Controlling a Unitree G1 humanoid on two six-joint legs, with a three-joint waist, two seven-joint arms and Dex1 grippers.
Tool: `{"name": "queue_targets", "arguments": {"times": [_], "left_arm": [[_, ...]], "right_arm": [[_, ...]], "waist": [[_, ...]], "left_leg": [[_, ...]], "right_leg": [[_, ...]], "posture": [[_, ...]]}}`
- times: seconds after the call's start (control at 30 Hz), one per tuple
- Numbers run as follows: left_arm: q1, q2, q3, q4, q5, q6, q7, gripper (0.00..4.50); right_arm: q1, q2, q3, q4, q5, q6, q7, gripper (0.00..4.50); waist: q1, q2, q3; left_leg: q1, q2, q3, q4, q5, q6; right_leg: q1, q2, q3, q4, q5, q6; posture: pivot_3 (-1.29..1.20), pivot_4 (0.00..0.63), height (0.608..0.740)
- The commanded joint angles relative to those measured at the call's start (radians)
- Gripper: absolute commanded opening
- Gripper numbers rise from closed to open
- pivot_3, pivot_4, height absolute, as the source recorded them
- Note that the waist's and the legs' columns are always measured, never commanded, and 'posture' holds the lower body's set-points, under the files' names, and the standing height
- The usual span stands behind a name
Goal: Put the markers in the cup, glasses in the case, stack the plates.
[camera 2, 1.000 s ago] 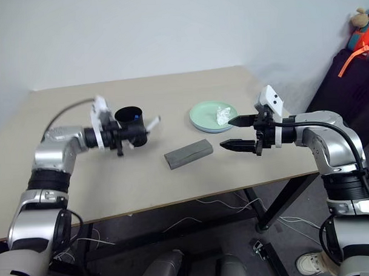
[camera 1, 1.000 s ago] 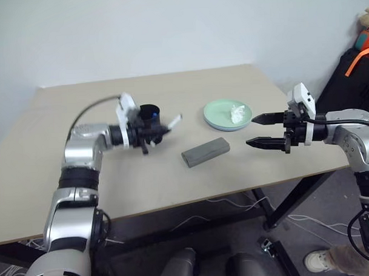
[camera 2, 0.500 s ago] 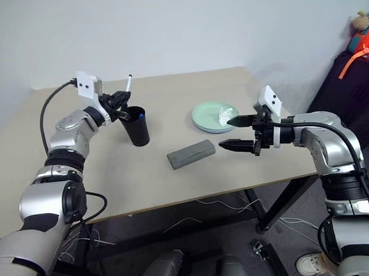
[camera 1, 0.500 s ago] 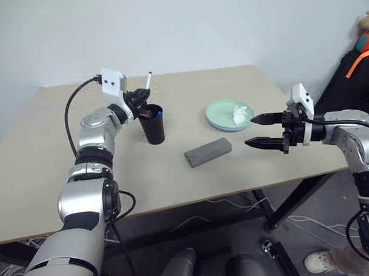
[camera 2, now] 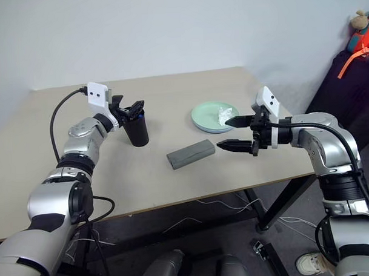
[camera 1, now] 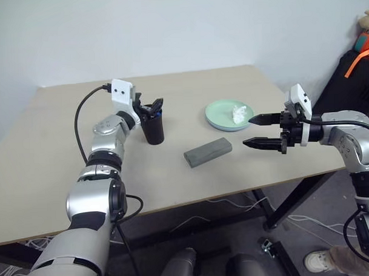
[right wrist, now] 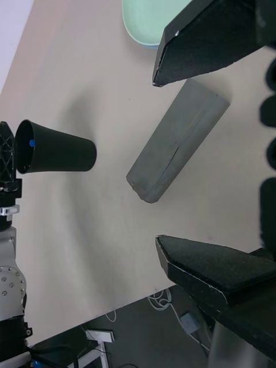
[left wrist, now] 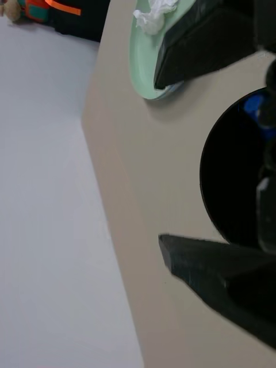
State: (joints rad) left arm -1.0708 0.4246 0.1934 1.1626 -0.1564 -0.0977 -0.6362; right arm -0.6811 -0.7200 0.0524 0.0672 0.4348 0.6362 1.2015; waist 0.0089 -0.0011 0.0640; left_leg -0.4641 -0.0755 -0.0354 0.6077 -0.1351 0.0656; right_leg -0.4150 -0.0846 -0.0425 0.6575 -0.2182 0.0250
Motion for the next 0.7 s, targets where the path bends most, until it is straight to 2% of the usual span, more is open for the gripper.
{"name": "queue_targets", "arguments": {"times": [0.03,0.07,0.17,0.27,0.37,0.5,0.7], "left_arm": [[-0.014,0.083,0.005,-0.192,-0.038,0.078,-0.117,4.26],[0.015,0.114,-0.015,-0.259,-0.036,0.111,-0.174,4.26],[0.173,0.295,-0.106,-0.501,0.006,0.152,-0.403,4.26],[0.264,0.425,-0.063,-0.611,-0.049,0.269,-0.474,4.26],[0.389,0.506,-0.011,-0.737,-0.104,0.351,-0.521,4.26],[0.574,0.523,0.074,-0.952,-0.192,0.483,-0.499,4.26],[0.85,0.43,0.184,-1.201,-0.301,0.643,-0.373,4.26]], "right_arm": [[-0.035,0.009,-0.022,-0.04,0.026,0.007,-0.013,4.5],[-0.04,0.015,-0.022,-0.045,0.028,0.011,-0.018,4.5],[-0.051,0.04,-0.035,-0.076,0.057,0.042,-0.042,4.5],[-0.065,0.065,-0.035,-0.105,0.076,0.069,-0.075,4.5],[-0.087,0.099,-0.024,-0.113,0.081,0.098,-0.116,4.5],[-0.137,0.146,-0.008,-0.092,0.092,0.161,-0.165,4.5],[-0.166,0.2,0.027,-0.115,0.091,0.182,-0.188,4.5]], "waist": [[-0.001,0.0,0.0],[-0.002,0.0,0.0],[-0.028,0.003,-0.001],[-0.03,0.003,-0.002],[-0.03,0.003,-0.001],[-0.024,0.004,-0.001],[-0.006,0.002,-0.002]], "left_leg": [[0.0,0.0,0.0,0.0,0.0,0.0],[0.0,0.0,0.0,0.0,0.0,0.0],[0.001,0.0,0.001,-0.002,0.0,0.0],[0.001,0.0,0.0,-0.004,0.0,0.0],[0.001,0.001,0.0,-0.006,0.0,0.0],[0.001,0.001,0.004,-0.014,0.0,0.0],[0.006,0.007,0.037,-0.038,0.003,-0.006]], "right_leg": [[0.0,0.0,0.0,0.0,0.0,0.0],[0.0,0.0,0.0,0.0,0.0,0.0],[-0.002,0.001,0.005,0.0,0.0,0.0],[-0.005,0.003,0.007,0.0,0.0,0.0],[-0.007,0.005,0.009,0.001,0.0,-0.003],[-0.008,0.002,0.008,0.002,0.0,-0.007],[-0.02,-0.002,0.021,0.014,0.003,-0.011]], "posture": [[0.0,0.0,0.725],[0.0,0.0,0.725],[0.0,0.0,0.725],[0.0,0.0,0.725],[0.0,0.0,0.725],[0.0,0.0,0.725],[0.0,0.0,0.725]]}}
